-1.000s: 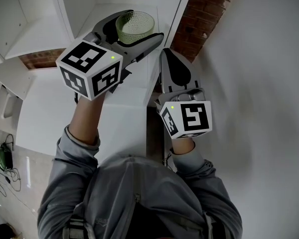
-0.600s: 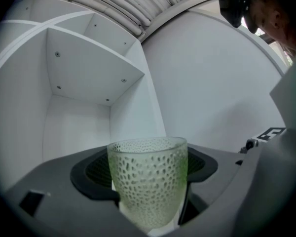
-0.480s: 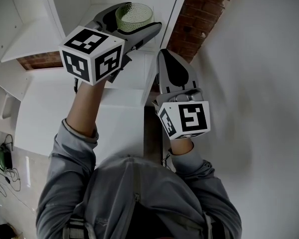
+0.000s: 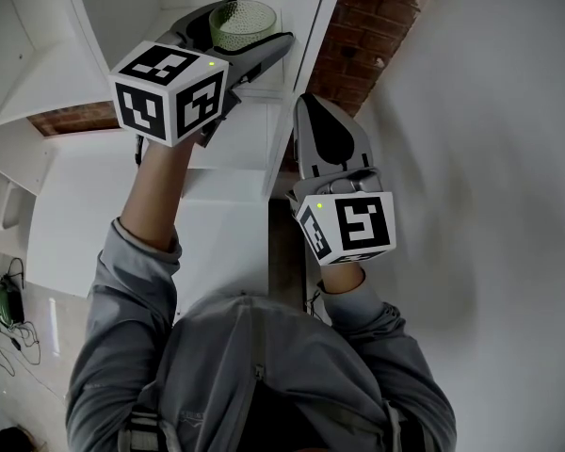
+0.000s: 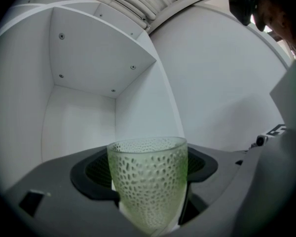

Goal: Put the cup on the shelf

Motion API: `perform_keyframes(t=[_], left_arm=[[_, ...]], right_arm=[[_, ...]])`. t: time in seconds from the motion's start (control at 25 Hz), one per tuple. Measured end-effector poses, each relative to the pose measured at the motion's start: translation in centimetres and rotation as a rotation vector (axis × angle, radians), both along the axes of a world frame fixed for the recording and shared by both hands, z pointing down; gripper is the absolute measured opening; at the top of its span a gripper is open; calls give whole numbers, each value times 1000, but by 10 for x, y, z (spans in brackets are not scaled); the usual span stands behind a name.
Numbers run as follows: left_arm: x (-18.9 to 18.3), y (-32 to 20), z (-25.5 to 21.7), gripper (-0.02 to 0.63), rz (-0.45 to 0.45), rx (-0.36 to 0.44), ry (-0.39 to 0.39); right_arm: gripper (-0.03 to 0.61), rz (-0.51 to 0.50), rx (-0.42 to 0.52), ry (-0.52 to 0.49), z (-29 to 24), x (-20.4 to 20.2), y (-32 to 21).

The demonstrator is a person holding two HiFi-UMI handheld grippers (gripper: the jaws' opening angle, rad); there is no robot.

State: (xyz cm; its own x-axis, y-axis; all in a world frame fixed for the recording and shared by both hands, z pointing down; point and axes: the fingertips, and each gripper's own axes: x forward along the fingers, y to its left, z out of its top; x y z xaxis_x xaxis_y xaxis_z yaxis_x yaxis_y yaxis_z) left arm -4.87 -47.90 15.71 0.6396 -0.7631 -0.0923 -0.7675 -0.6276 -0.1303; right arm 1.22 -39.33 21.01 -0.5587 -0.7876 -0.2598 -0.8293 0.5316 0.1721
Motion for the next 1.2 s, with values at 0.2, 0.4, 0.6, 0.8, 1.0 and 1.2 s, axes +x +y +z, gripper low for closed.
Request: perform_keyframes(t=[0.2, 0.4, 0.6, 0.8, 1.0, 1.2], left_arm=[[-3, -6, 1, 393, -7, -12, -2], [-5, -10, 3, 393, -20, -38, -5], [-5, -13, 7, 393, -47, -58, -22], [-4, -17, 9, 393, -64, -70, -47], [-4, -19, 10, 393, -68, -79, -60], [-4, -19, 10, 396, -80, -79, -76]], right_arm=[[28, -2, 0, -1, 0, 0, -2], [28, -11, -4, 0, 1, -5, -3], [28, -19, 1, 4, 1, -8, -1], [28, -20, 3, -1, -1, -7, -1], [28, -22, -2, -8, -1, -6, 0], [28, -29, 6, -12, -3, -6, 3]])
